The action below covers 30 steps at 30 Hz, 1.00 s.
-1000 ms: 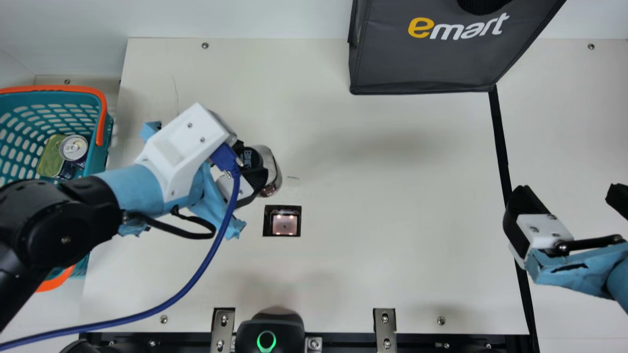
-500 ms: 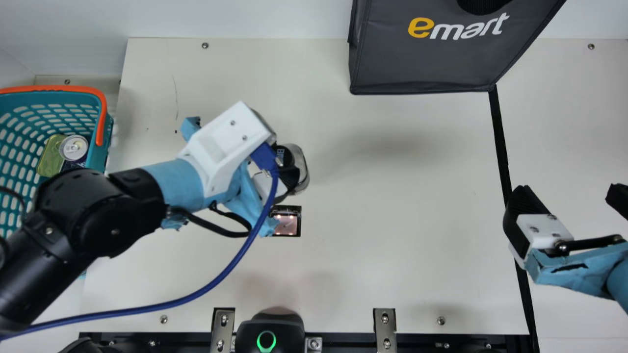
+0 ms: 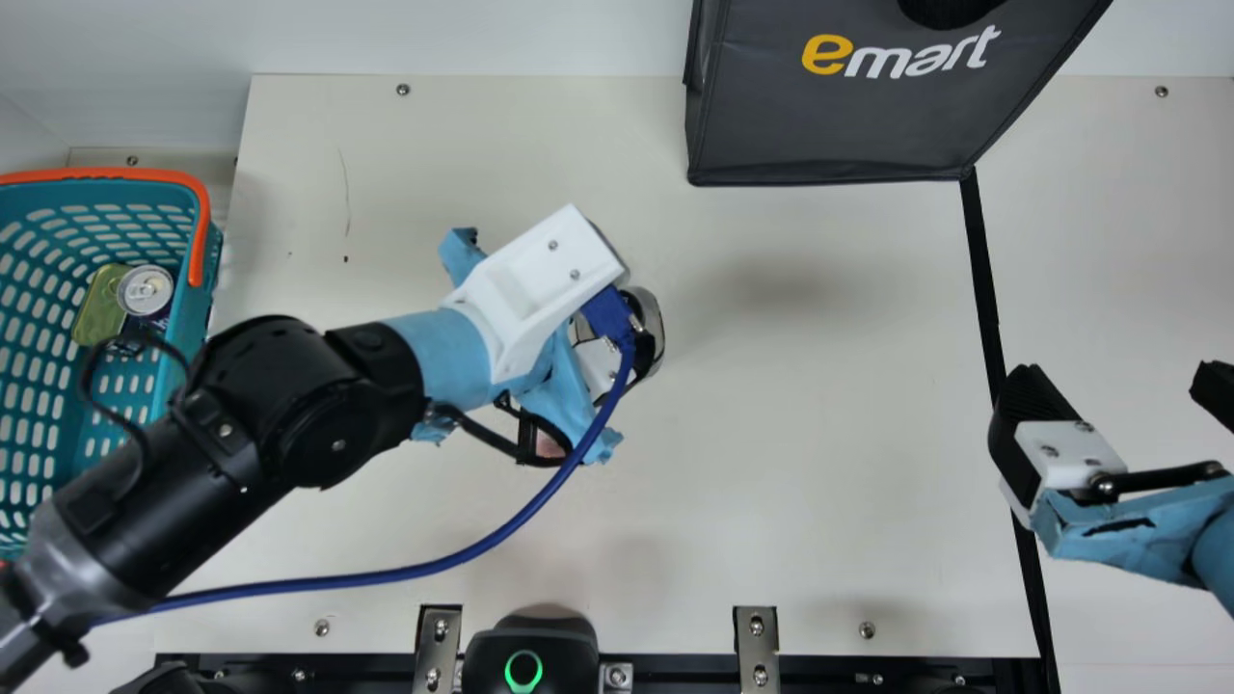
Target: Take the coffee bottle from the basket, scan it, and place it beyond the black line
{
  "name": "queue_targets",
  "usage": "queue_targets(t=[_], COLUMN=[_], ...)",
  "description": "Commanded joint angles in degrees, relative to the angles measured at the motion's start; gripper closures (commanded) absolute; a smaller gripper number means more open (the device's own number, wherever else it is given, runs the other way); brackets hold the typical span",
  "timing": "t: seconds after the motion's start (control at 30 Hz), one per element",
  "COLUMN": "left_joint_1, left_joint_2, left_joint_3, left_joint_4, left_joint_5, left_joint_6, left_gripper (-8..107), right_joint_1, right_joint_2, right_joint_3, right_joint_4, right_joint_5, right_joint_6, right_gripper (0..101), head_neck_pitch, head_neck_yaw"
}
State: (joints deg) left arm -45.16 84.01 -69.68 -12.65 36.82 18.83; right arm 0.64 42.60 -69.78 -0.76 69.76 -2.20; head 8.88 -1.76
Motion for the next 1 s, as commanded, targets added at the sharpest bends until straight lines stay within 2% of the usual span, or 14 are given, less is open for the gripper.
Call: queue_targets(t=[0.0,0.4,0.87,0.97], left_joint_1=[-0.2,0.4,0.4,0.1], left_joint_2=[0.9,5.6,7.9,8.2], left_joint_3=[-0.4,-2.3,-0.8,-0.5], left_joint_4=[0.1,0.0,-1.1,-1.1], left_joint_5=[-0.3,-2.6,-5.0,-5.3], left_joint_6=[0.1,1.2,1.4,1.2], left_gripper=[89,89,89,78], right_joint_1=[0.0,0.0,0.0,0.0], right_joint_2=[0.0,0.0,0.0,0.0], right_joint_3=[0.0,0.0,0.0,0.0], right_joint_4=[0.0,0.0,0.0,0.0], right_joint_5=[0.0,0.0,0.0,0.0], right_joint_6=[0.0,0.0,0.0,0.0], right_gripper=[10,10,10,10], head_neck_pitch=[-1.0,-1.0,-1.0,-1.0], head_neck_yaw=[0.2,0.2,0.2,0.2])
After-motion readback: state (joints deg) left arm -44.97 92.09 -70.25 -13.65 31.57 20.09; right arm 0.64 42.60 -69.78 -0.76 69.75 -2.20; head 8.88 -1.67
